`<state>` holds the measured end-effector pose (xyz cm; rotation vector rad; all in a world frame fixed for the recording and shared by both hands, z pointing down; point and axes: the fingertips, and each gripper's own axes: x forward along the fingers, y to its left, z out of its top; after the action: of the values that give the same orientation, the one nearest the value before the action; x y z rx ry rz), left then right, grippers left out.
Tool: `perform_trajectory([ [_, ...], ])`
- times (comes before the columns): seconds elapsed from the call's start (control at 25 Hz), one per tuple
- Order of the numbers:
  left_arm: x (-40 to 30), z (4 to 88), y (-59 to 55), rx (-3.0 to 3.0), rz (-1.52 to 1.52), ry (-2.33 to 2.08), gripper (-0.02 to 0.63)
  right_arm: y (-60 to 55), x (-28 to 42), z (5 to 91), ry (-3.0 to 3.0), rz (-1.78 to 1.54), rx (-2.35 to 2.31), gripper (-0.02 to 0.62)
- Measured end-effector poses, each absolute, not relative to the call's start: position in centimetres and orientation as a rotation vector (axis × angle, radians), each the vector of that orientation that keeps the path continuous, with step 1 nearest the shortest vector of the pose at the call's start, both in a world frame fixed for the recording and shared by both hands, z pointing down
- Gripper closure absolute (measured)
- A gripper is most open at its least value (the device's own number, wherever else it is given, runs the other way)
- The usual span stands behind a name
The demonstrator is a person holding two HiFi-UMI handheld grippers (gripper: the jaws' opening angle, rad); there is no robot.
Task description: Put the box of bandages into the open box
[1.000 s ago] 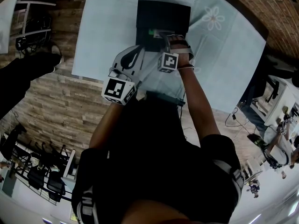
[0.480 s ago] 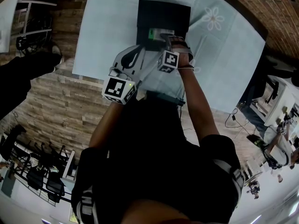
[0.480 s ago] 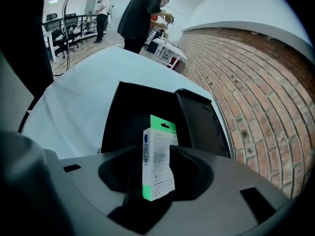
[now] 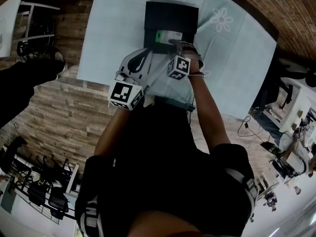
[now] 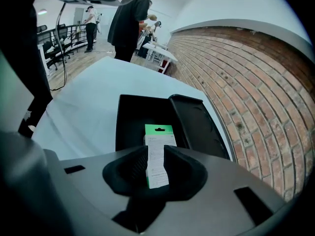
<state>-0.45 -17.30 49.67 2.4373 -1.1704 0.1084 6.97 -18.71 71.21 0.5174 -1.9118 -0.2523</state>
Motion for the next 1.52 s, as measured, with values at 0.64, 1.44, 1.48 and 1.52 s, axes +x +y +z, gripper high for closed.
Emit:
perform_trajectory([
  [0.64, -1.1, 47.5, -14.3, 2.503, 0.07, -1.128, 0.571, -16.9, 7.1, 63.9, -2.045, -0.048, 0.964, 0.569],
  [1.44, -3.6, 45.9, -9.9, 2.562, 0.038, -1.09, 0.571, -9.0, 6.5, 52.3, -2.355, 0.476, 1.592, 0.569],
  [1.48, -3.6, 45.9, -9.8, 2.564, 0.038, -1.086, 0.571, -8.7, 6.4, 51.6, -2.37, 0.46, 1.608, 0.569],
  [1.52, -3.6, 46.0, -9.6, 2.566, 0.04, -1.081, 0.571, -8.4, 6.3, 51.1, -2.382, 0.453, 1.623, 0.569],
])
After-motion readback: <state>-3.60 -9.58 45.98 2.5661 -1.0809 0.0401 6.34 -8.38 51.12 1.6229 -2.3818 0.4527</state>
